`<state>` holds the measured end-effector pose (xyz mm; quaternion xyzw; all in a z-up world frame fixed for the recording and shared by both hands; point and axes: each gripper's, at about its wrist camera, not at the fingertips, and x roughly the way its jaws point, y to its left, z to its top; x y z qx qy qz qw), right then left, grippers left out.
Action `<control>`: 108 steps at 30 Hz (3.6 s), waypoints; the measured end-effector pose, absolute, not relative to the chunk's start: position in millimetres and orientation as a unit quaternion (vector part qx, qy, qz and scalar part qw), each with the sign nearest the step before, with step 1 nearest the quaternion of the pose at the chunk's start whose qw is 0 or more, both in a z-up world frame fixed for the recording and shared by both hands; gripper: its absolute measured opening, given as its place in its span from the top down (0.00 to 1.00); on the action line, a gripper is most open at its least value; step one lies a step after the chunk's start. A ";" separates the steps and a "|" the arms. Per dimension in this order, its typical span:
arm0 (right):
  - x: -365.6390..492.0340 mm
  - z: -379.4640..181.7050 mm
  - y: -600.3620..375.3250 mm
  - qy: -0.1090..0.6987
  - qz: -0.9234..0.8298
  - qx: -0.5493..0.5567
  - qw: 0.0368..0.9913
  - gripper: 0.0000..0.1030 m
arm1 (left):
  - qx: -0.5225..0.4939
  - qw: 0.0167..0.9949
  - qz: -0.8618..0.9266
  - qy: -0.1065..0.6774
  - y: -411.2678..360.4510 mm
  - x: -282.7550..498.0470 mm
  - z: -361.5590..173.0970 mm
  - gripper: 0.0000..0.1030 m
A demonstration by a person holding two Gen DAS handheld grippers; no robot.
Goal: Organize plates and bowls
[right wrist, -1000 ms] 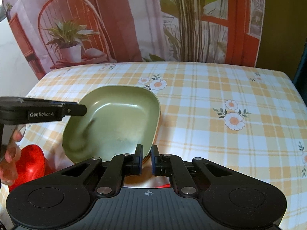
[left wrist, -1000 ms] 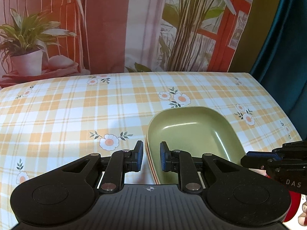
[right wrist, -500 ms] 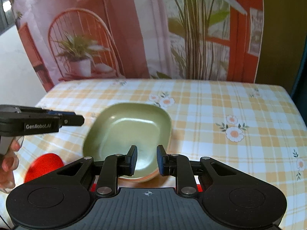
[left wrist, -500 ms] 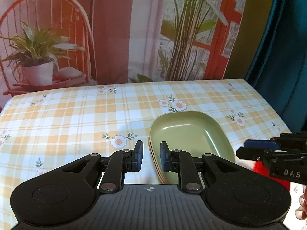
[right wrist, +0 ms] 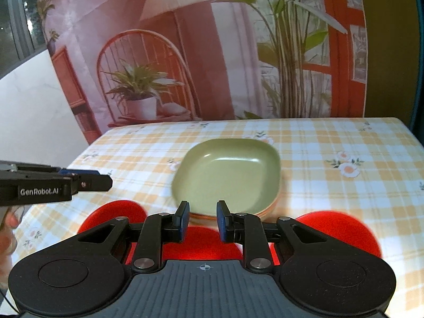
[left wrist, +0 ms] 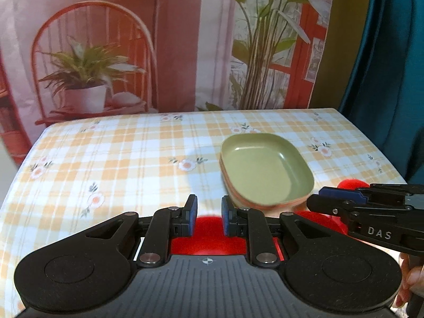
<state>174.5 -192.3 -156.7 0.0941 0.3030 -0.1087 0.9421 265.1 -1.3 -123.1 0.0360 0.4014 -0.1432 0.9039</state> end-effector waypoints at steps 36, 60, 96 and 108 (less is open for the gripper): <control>230.3 -187.9 -138.8 0.377 -0.053 0.044 0.924 0.79 | -0.089 0.881 -0.104 0.453 57.5 224.8 -168.9 0.65; 237.8 -195.1 -134.6 0.373 -0.036 0.054 0.925 0.81 | -0.144 0.864 -0.115 0.468 66.0 227.0 -186.5 0.81; 152.1 -151.6 -191.8 0.287 -0.079 0.125 0.946 0.82 | -0.038 0.877 -0.192 0.438 -8.6 214.9 -142.4 0.81; 145.2 -160.0 -197.6 0.292 -0.084 0.139 0.943 0.82 | -0.023 0.871 -0.200 0.449 -15.2 214.2 -146.8 0.80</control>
